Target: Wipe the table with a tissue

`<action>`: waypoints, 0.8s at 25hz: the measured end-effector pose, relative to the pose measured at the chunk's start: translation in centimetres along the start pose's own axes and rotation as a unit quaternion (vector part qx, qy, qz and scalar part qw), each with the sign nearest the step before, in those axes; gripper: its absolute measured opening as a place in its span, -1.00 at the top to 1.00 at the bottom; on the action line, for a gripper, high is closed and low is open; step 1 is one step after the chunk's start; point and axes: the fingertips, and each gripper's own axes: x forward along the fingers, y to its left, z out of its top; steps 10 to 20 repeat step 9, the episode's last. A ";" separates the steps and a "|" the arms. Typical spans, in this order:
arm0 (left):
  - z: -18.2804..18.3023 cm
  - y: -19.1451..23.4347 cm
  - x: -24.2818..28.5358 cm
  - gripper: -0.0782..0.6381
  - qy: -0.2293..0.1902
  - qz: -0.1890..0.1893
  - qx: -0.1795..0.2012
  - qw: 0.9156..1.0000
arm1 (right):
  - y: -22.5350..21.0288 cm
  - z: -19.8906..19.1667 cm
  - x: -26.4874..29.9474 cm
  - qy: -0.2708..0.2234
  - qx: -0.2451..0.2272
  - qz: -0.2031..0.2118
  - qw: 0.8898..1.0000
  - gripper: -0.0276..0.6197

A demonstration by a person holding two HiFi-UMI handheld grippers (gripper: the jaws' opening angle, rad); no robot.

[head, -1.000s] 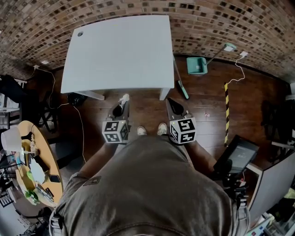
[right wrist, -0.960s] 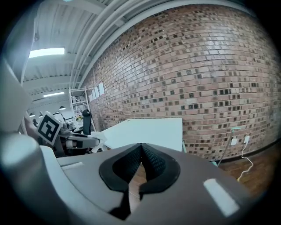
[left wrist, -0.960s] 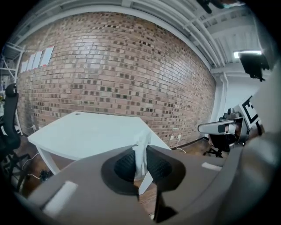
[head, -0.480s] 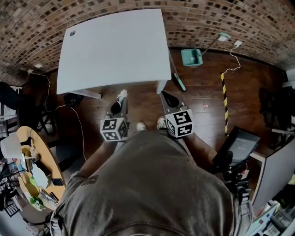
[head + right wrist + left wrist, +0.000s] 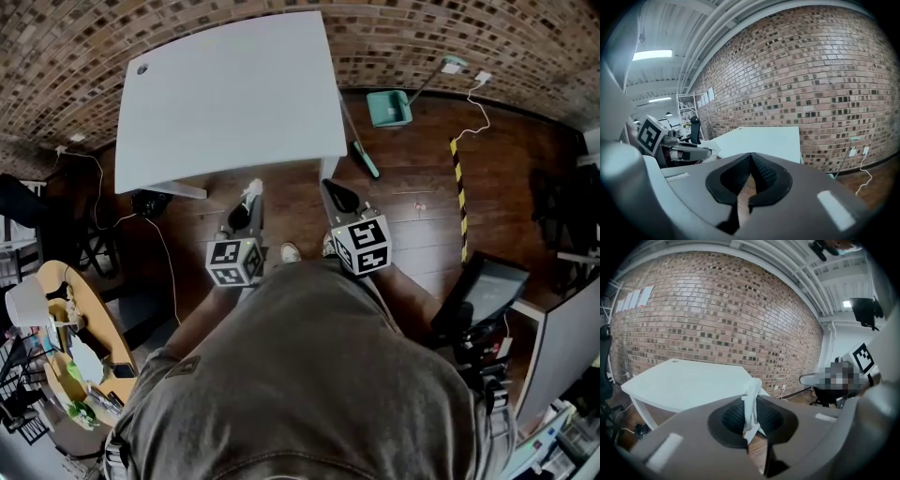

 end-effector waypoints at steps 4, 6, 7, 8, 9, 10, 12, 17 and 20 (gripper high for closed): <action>0.2 -0.3 0.0 0.68 0.001 0.000 0.002 1.000 | -0.2 -0.1 0.0 0.002 0.002 0.001 1.000 0.88; 0.1 -0.5 0.1 0.68 0.003 0.000 0.001 1.000 | -0.3 -0.2 0.0 0.004 0.002 0.002 1.000 0.88; 0.1 -0.6 0.2 0.68 0.003 0.001 0.001 1.000 | -0.3 -0.2 0.0 0.005 0.002 0.004 1.000 0.88; 0.0 -0.7 0.2 0.68 0.004 0.001 0.002 1.000 | -0.3 -0.3 0.0 0.005 0.002 0.005 1.000 0.88; 0.0 -0.7 0.3 0.68 0.005 0.001 0.002 1.000 | -0.3 -0.4 0.0 0.006 0.002 0.006 1.000 0.88; 0.0 -0.7 0.3 0.68 0.005 0.001 0.002 1.000 | -0.3 -0.4 0.0 0.006 0.002 0.006 1.000 0.88; 0.0 -0.7 0.3 0.68 0.005 0.001 0.002 1.000 | -0.3 -0.4 0.0 0.006 0.002 0.006 1.000 0.88; 0.0 -0.7 0.3 0.68 0.005 0.001 0.002 1.000 | -0.3 -0.4 0.0 0.006 0.002 0.006 1.000 0.88; 0.0 -0.7 0.3 0.68 0.005 0.001 0.002 1.000 | -0.3 -0.4 0.0 0.006 0.002 0.006 1.000 0.88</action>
